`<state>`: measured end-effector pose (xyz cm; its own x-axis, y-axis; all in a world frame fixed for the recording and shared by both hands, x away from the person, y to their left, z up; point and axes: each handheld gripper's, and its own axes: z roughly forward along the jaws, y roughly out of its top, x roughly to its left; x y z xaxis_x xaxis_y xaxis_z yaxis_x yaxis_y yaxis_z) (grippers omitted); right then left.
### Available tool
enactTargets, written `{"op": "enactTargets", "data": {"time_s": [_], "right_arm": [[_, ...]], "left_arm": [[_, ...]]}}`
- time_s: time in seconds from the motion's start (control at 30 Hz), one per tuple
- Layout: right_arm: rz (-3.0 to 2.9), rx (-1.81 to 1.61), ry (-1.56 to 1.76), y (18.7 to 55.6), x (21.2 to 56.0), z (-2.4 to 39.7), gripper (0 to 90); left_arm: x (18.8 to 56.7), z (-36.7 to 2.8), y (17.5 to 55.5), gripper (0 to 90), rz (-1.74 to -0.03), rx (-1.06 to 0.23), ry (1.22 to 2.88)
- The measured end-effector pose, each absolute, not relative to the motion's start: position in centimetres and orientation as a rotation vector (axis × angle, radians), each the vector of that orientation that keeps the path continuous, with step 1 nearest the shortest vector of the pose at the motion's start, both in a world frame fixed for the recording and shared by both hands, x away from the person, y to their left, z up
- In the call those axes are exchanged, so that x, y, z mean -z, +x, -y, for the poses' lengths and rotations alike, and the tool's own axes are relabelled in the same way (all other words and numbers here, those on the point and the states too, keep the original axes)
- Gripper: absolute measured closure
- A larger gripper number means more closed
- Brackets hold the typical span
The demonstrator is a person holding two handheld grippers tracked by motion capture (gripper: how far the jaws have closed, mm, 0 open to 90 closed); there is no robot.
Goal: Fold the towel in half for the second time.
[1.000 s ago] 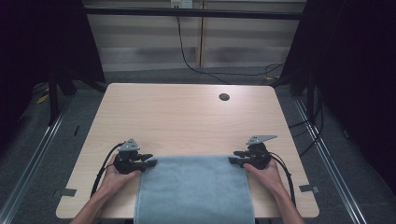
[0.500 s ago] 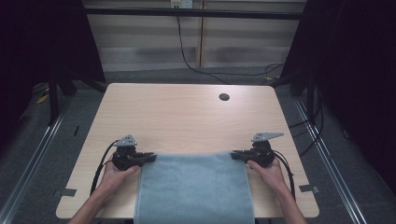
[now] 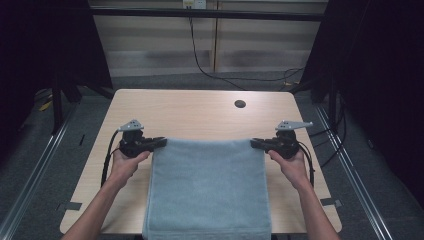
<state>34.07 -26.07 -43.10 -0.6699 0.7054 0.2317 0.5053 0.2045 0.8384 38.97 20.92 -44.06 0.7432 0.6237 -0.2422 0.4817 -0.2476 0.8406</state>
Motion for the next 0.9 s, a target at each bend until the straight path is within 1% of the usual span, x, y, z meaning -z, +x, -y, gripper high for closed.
{"op": "enactTargets", "data": {"time_s": [0.2, 0.6, 0.77, 0.9], "right_arm": [[-2.238, -1.445, 1.138, 35.8, 41.1, 25.9, 84.9], [-2.113, -1.43, 1.171, 38.6, 38.0, 26.5, 85.2], [-2.076, -1.428, 1.14, 39.0, 35.8, 26.3, 85.3], [-2.09, -1.462, 1.062, 37.6, 35.2, 25.9, 85.2]], "left_arm": [[41.4, -20.1, 40.7, 82.4, -0.838, -0.254, 1.891], [37.3, -19.3, 43.0, 82.5, -0.831, -0.327, 1.807], [36.5, -20.0, 42.5, 82.5, -0.804, -0.322, 1.764], [36.8, -21.1, 40.9, 82.8, -0.763, -0.315, 1.75]]}}
